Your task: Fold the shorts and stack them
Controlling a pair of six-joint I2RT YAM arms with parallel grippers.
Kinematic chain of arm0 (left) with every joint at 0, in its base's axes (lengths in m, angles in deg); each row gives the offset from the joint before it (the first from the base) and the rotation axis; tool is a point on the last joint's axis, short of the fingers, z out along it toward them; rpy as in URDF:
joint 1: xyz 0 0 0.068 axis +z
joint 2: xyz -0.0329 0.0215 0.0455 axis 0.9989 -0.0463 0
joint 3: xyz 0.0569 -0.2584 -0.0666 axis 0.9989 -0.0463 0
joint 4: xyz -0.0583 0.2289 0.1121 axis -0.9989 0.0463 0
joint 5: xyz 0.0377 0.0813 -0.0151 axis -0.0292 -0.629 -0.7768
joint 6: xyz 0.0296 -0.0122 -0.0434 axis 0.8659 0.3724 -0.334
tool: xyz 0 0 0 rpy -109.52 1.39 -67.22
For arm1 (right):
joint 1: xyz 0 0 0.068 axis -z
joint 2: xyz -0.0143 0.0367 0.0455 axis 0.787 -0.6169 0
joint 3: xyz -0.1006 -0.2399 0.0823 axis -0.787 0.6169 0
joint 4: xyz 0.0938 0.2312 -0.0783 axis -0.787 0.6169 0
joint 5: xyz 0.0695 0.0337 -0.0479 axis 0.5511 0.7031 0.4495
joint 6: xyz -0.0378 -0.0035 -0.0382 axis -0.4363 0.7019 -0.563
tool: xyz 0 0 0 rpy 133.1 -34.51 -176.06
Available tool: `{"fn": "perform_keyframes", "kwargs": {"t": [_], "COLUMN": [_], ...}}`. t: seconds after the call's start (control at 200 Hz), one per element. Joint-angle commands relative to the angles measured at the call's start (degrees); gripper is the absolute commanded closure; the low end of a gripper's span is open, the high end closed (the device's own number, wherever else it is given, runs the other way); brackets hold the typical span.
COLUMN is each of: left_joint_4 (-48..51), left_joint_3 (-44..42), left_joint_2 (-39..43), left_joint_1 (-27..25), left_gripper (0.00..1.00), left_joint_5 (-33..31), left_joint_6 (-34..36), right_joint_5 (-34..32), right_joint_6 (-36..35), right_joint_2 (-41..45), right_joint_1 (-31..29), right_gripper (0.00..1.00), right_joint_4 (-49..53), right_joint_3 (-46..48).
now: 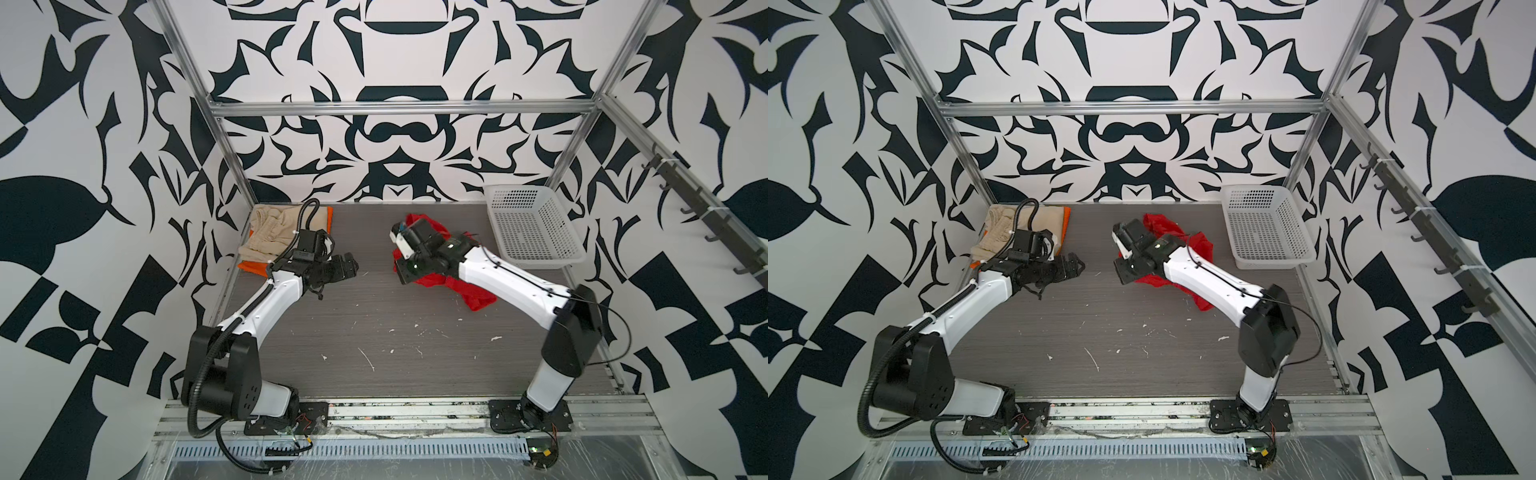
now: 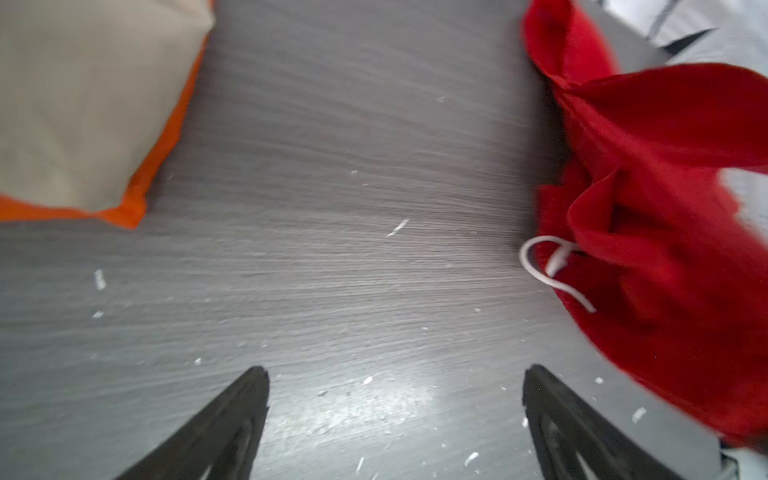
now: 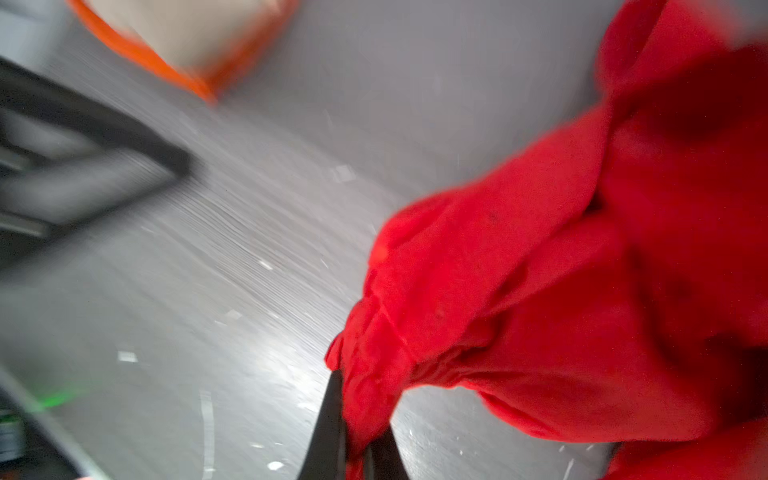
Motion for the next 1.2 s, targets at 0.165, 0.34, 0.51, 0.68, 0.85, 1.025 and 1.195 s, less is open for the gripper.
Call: {"fn": "perform_keyframes", "kwargs": {"t": [0.165,0.34,0.51,0.68,0.85,1.025,1.195], "left_joint_4": [-10.9,-14.1,-16.6,-19.1,-24.3,-30.2,-32.1], "left_joint_3": [-4.6,-8.0,-12.4,-15.0,-16.5,-16.6,-15.4], "left_joint_2": [9.4,14.0,17.7,17.8,15.0,10.6,5.4], "left_joint_1": [-0.9,-1.5,-1.5,-1.7,-1.9,-1.9,-1.9], "left_gripper": [0.07,0.09,0.09,0.12,0.12,0.12,0.11], "left_joint_5": [14.6,18.9,24.1,28.0,26.1,26.5,27.1], "left_joint_6": [12.4,22.3,32.3,36.9,35.6,35.2,36.4], "right_joint_5": [11.4,17.8,25.9,31.4,33.6,36.5,37.3], "right_joint_6": [-5.1,-9.4,-16.8,-26.9,-30.9,-33.2,-34.2], "right_joint_2": [6.6,5.9,4.7,5.1,5.5,5.7,6.1], "right_joint_1": [4.3,8.3,12.0,13.6,14.7,15.2,15.5], "right_gripper": [1.0,1.0,1.0,1.0,1.0,1.0,1.0], "right_joint_4": [1.2,4.0,10.8,17.1,19.6,21.2,21.9], "right_joint_3": [-16.2,-23.5,-27.7,-27.7,-27.2,-27.2,-27.2]}}
